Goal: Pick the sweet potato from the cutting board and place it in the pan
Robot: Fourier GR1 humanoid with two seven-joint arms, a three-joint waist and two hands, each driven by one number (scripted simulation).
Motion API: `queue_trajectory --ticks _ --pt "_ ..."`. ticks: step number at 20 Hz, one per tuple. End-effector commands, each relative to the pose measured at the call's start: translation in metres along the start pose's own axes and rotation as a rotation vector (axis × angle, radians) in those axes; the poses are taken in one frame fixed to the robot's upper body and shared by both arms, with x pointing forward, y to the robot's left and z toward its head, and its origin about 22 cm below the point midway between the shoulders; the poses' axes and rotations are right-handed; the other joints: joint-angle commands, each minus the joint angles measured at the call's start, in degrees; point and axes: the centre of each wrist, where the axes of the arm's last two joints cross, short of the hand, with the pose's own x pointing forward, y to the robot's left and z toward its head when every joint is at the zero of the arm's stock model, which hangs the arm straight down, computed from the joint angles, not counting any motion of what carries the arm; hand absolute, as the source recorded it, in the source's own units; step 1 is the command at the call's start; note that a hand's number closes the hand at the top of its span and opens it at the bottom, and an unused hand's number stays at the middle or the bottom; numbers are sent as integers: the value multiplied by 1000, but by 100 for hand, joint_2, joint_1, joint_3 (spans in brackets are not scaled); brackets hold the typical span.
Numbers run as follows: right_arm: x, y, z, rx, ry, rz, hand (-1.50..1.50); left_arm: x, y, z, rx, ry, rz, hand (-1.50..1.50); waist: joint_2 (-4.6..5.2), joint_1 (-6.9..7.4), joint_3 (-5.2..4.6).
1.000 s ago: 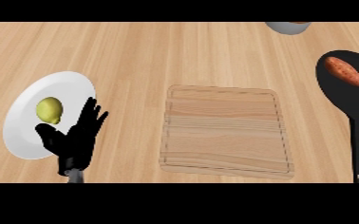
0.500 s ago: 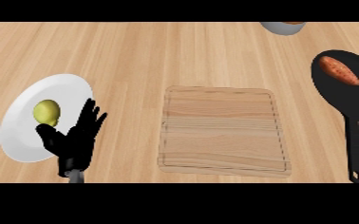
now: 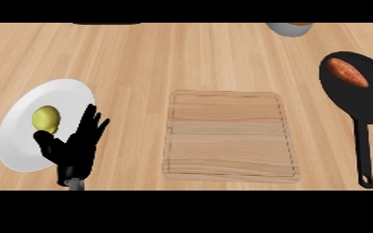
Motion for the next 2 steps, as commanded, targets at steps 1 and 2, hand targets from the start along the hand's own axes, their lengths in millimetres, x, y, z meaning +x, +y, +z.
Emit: queue_trajectory --ticks 1,2 --pt "-12 -3 17 4 21 8 -150 2 -7 8 14 42 -18 0 -5 -54 -23" --pt "-5 -8 13 -19 -5 3 -150 -27 6 -3 22 55 -19 0 8 -59 -24"
